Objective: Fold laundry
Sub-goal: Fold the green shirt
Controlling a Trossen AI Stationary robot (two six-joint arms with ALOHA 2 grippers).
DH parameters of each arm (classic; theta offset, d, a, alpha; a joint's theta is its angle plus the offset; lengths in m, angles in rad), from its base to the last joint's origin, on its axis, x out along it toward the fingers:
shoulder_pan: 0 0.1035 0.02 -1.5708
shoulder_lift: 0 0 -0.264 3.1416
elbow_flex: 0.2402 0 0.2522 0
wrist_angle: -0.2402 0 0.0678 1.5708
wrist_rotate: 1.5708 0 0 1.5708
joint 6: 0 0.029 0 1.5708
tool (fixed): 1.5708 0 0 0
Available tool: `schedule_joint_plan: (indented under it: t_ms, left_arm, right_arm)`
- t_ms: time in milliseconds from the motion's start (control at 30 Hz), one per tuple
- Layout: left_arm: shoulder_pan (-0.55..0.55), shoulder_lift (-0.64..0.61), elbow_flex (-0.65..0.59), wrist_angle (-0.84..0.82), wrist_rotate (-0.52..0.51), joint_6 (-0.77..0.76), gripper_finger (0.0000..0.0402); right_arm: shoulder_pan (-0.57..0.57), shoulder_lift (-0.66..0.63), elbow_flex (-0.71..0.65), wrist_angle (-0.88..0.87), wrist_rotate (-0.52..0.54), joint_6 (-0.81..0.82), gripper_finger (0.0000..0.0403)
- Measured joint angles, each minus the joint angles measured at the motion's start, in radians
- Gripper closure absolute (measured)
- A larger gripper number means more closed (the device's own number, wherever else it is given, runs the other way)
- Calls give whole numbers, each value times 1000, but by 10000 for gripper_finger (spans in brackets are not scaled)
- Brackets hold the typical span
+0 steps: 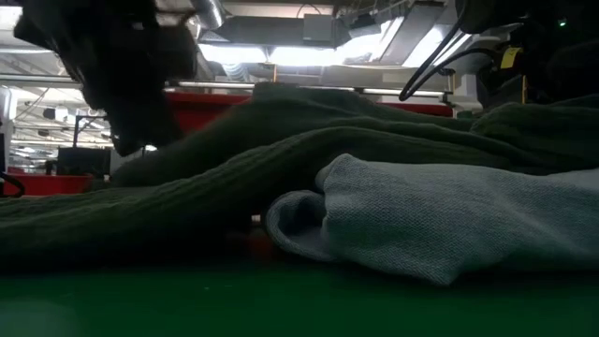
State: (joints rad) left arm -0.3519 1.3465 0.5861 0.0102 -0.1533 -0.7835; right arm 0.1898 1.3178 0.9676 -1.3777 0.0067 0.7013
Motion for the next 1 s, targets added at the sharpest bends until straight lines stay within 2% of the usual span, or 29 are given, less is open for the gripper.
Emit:
schedule_joint_plan:
  t_ms: [233, 500, 767, 1000]
  left_arm:
    - [-132, -36, 0, -1, 65, -91, 399]
    - [-255, -9, 2, -3, -2, -227, 398]
    - [-282, 37, 2, 12, -29, -263, 397]
    - [-282, 71, 2, 41, -48, -262, 397]
  right_arm:
    - [0, 0, 0, -2, 0, 0, 224]
    - [0, 0, 0, -3, 0, 0, 224]
    - [1, -31, 4, -18, -18, -5, 224]
    - [1, -114, 77, -40, 1, 45, 224]
